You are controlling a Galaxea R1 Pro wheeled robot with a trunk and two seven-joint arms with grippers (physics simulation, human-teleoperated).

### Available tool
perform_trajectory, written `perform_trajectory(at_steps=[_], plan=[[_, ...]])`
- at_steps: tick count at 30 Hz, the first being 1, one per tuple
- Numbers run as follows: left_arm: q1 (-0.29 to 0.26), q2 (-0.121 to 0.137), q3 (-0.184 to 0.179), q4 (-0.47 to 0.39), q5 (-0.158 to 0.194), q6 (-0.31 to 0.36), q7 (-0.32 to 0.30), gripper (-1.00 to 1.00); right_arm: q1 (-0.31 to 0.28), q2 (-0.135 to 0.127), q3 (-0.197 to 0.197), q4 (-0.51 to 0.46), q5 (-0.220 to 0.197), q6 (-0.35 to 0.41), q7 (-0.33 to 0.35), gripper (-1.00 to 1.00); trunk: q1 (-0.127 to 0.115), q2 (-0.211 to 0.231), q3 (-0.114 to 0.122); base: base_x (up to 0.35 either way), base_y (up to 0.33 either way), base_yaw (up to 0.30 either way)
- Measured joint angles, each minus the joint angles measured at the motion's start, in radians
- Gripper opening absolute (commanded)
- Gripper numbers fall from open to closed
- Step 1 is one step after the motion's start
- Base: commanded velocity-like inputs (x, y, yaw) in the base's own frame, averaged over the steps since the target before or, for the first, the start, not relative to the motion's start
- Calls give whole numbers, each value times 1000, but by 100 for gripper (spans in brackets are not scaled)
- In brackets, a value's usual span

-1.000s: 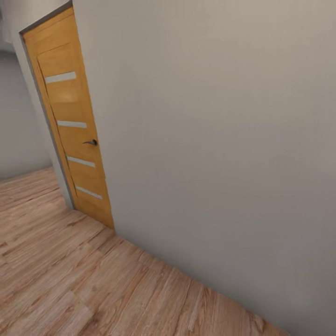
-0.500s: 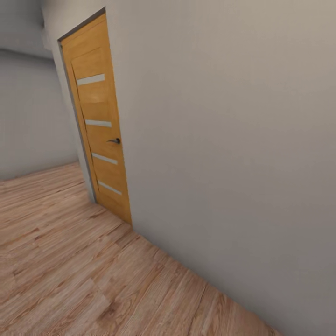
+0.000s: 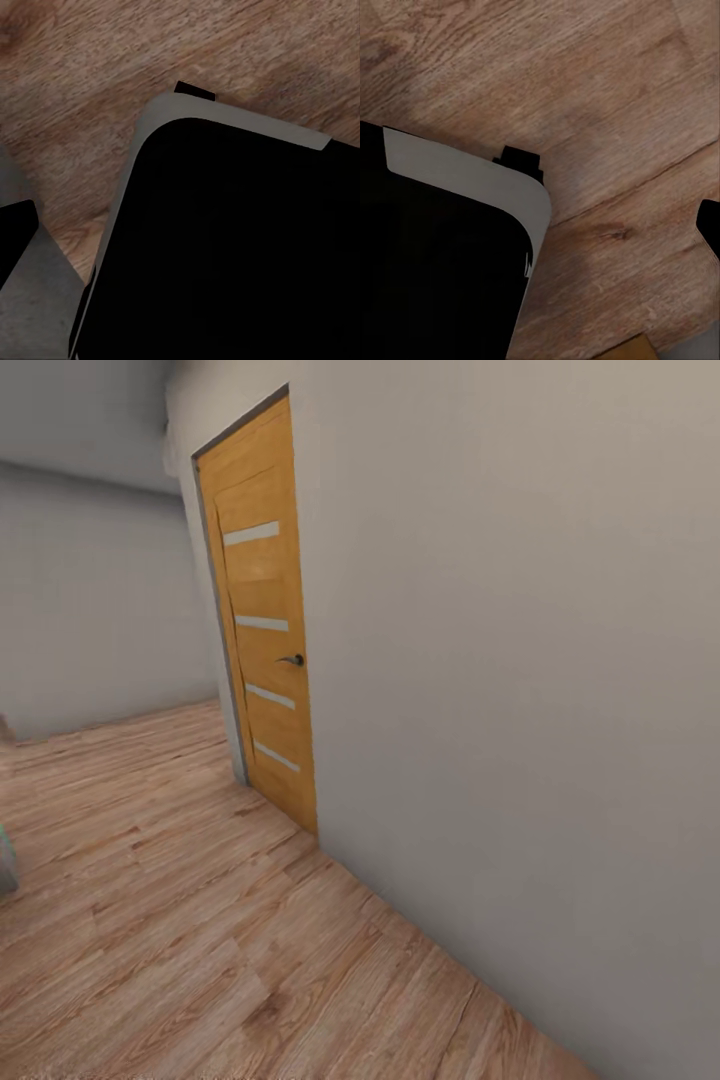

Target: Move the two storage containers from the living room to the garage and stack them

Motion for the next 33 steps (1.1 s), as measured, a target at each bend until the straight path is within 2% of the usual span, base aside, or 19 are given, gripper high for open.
perform_trajectory(at_steps=[11,27,33], plan=[[0,0,0,0,1,0,0,100,0,-1,-1,0,-3,-1,0,100,0,0,0,0,0,271],[0,-14,8,-5,3,1,-9,100,0,2,1,0,-3,-3,0,100,0,0,0,2,0,271],[0,-21,8,-3,7,3,-10,100,0,1,1,0,-3,-3,0,100,0,0,0,179,0,271]])
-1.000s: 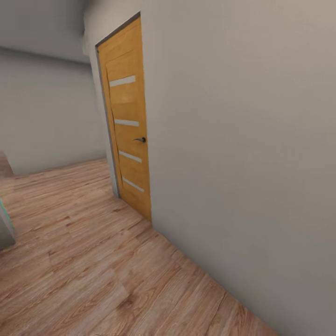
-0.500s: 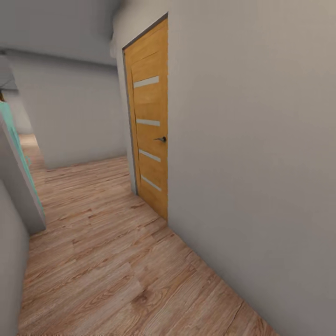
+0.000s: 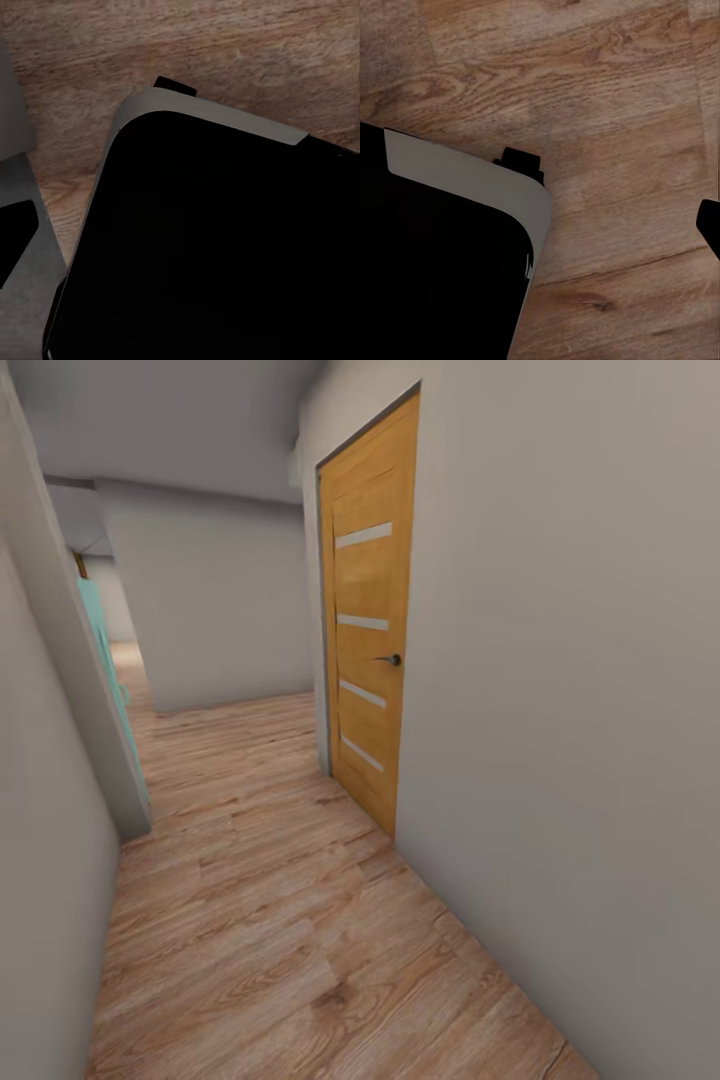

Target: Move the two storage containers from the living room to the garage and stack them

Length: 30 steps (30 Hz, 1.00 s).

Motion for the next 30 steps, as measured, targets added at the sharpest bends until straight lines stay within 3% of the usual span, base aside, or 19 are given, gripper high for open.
perform_trajectory(at_steps=[30], plan=[[0,-2,1,0,3,1,1,100,0,-1,0,0,-1,1,0,100,0,0,0,317,-22,261]])
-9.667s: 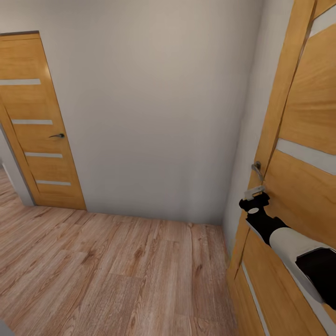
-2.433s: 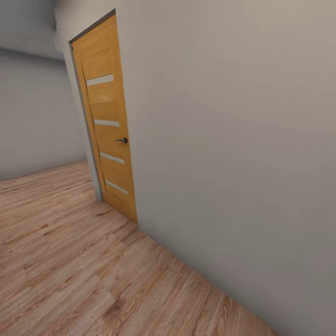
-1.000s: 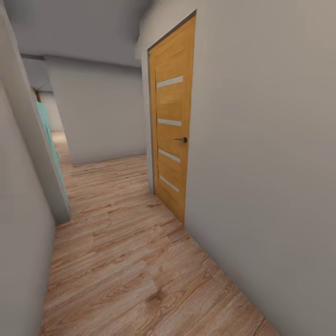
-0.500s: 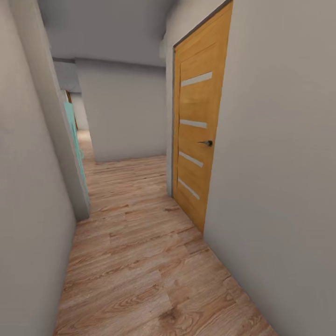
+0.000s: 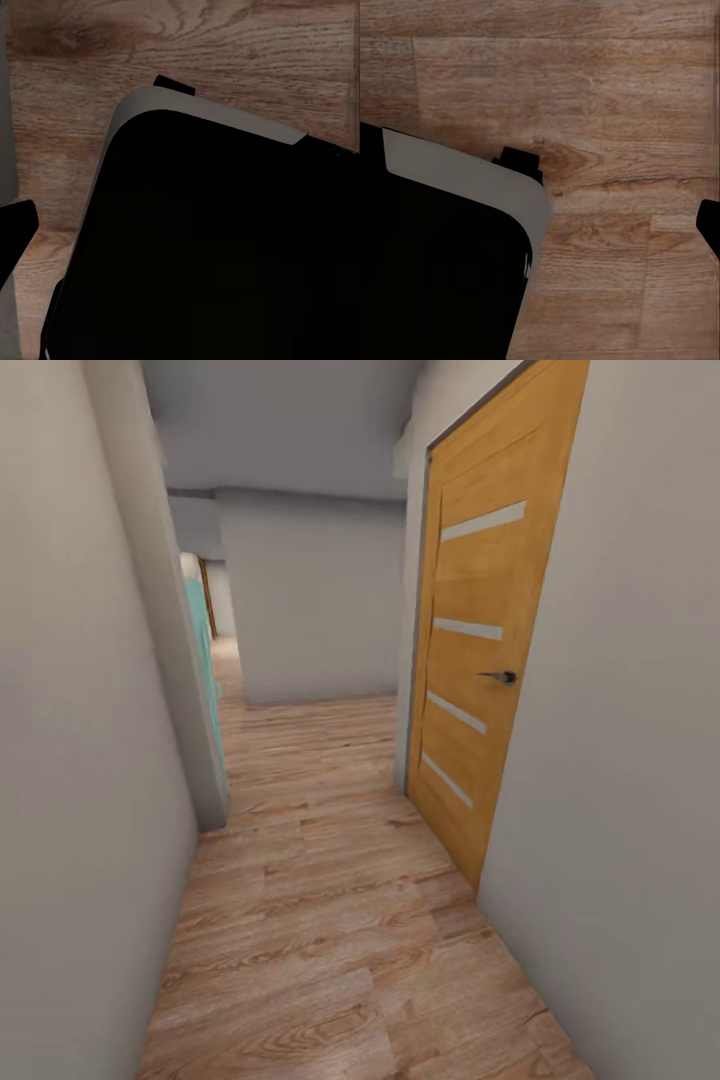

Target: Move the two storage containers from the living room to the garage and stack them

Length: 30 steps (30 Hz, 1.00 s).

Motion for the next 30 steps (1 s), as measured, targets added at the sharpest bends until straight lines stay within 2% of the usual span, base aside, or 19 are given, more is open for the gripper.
perform_trajectory(at_steps=[16,23,30], plan=[[0,1,0,1,5,3,1,100,0,-6,0,0,1,-1,1,100,0,0,0,303,-127,13],[0,1,-2,2,53,5,0,100,0,-7,1,0,4,-2,2,100,0,0,0,301,-122,0],[0,1,-2,2,60,6,0,100,0,-3,1,0,1,-1,2,100,0,0,0,301,-119,214]])
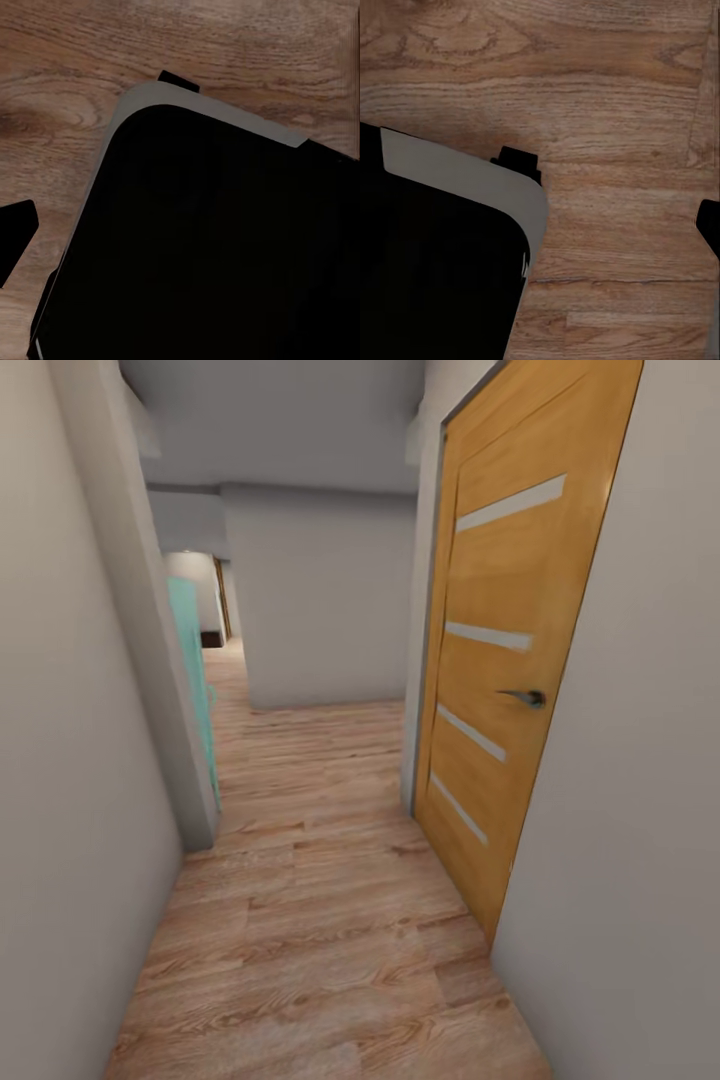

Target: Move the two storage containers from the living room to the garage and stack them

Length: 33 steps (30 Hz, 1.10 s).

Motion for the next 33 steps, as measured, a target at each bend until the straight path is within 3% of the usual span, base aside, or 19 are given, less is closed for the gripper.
perform_trajectory(at_steps=[14,33], plan=[[0,0,0,0,0,-1,1,100,0,0,1,0,1,-1,0,100,0,0,0,301,-119,253],[0,-1,0,1,0,0,3,100,0,-3,1,0,5,-1,0,100,0,0,0,306,-69,10]])
